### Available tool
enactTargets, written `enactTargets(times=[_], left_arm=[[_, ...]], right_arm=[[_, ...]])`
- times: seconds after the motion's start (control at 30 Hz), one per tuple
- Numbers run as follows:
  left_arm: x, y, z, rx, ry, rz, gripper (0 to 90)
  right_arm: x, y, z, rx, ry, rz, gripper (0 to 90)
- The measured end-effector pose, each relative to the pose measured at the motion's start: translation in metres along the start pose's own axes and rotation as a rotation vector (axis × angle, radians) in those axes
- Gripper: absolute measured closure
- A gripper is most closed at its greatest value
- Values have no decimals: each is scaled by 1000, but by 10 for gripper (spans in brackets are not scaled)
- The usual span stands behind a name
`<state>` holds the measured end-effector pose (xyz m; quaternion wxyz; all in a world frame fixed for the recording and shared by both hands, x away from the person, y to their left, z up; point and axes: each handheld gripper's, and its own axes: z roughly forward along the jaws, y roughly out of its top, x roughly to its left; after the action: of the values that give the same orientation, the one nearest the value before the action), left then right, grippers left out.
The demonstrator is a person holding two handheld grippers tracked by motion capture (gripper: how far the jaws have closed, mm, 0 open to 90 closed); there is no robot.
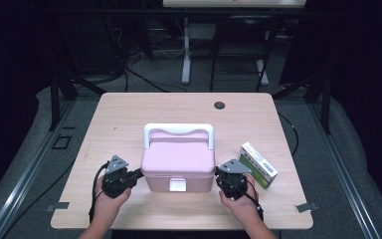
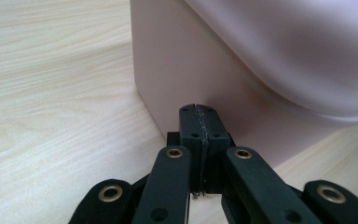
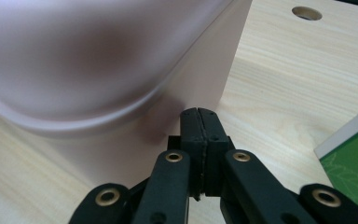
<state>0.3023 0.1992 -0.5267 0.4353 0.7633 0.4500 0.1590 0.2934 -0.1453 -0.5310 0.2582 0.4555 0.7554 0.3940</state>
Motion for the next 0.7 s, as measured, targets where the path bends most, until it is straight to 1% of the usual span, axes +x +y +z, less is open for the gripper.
enactTargets(times=[0.1,0.23,0.27,0.3,0.4,0.47,0.5,0.53,0.6,0.7], left_arm=[[-4,-3,-3,1,-1,1,900],[-7,-6,-8,8,-14,-4,900],[-8,-7,-9,11,-19,-1,900],[-9,-8,-10,10,-23,1,900],[-13,-10,-14,18,-16,36,899],[-16,-11,-16,27,-15,49,899],[-16,-12,-17,27,-18,49,900],[-17,-13,-17,24,-21,41,900],[-18,-13,-19,31,-27,47,899],[-21,-16,-21,32,-38,46,900]], right_arm=[[2,-3,-5,1,-3,0,900],[5,-6,-10,5,-5,-6,900],[5,-7,-12,6,-4,-15,900],[6,-8,-13,6,-2,-11,900],[6,-9,-17,10,0,-15,900],[7,-11,-19,11,0,-23,900],[7,-11,-20,10,-2,-28,900],[8,-12,-21,10,-1,-30,900],[8,-13,-23,13,0,-37,900],[8,-16,-28,19,10,-22,900]])
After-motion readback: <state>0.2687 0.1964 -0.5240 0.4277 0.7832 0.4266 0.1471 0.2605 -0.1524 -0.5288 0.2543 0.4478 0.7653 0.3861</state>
